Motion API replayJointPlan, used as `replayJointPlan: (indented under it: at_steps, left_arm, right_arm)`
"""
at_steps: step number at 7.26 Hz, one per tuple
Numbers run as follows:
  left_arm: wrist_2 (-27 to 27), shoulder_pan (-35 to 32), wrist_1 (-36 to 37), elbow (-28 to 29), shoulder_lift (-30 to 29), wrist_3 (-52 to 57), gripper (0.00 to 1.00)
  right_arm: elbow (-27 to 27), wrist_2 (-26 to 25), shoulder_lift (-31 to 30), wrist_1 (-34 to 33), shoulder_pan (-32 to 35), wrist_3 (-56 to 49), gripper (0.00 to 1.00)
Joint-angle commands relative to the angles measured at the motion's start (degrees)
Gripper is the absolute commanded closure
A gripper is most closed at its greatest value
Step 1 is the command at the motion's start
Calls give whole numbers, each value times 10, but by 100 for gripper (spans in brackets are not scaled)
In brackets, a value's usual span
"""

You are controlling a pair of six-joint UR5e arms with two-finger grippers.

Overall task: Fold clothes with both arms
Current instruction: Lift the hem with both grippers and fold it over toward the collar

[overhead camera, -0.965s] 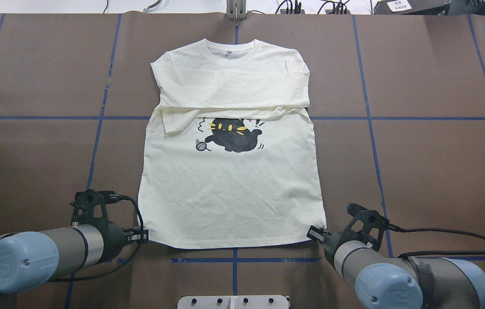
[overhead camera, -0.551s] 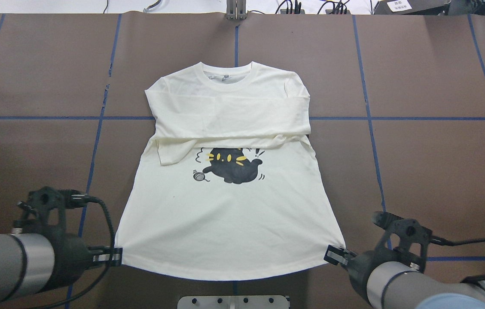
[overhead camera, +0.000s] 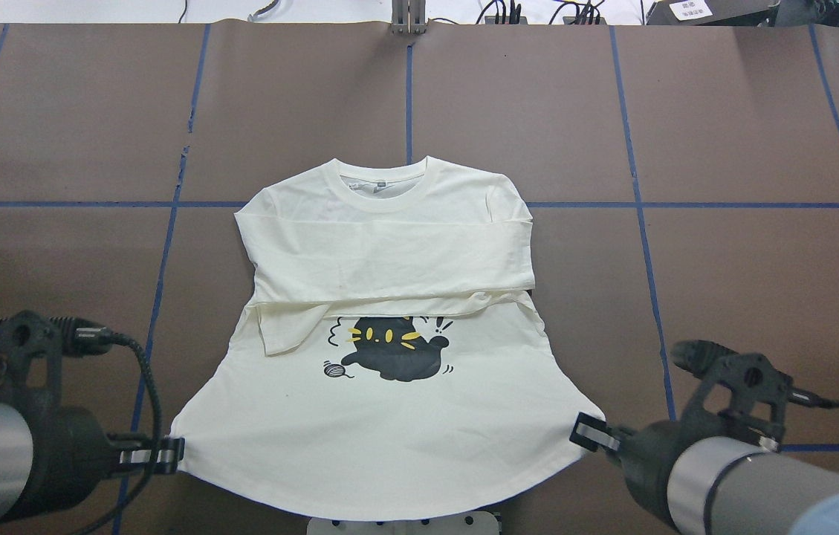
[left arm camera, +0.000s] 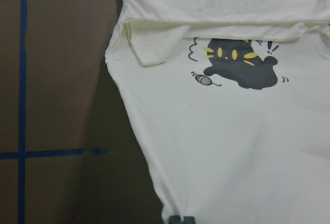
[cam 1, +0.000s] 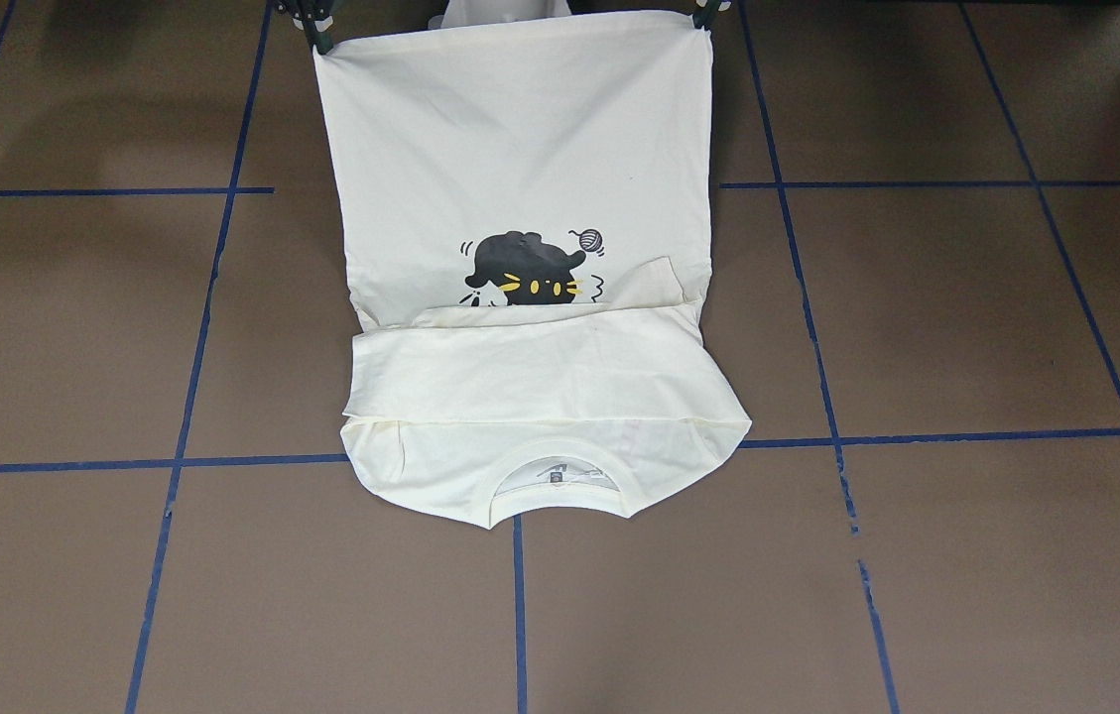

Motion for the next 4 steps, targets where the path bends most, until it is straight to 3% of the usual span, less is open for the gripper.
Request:
replayJointPlan:
  at_steps: [1,2,4]
  left_arm:
    - [-13,-110,12,83,-84,118,100]
    - [-29,-159,12,146,-134,146,100]
    - [-29,-221,3,256,-190,207,100]
  right_arm:
    - [-107,96,90,2,160,-68,100]
    - [-148,130,113,8,219,-118,100]
    - [-244,133,151,48,267,-134,100]
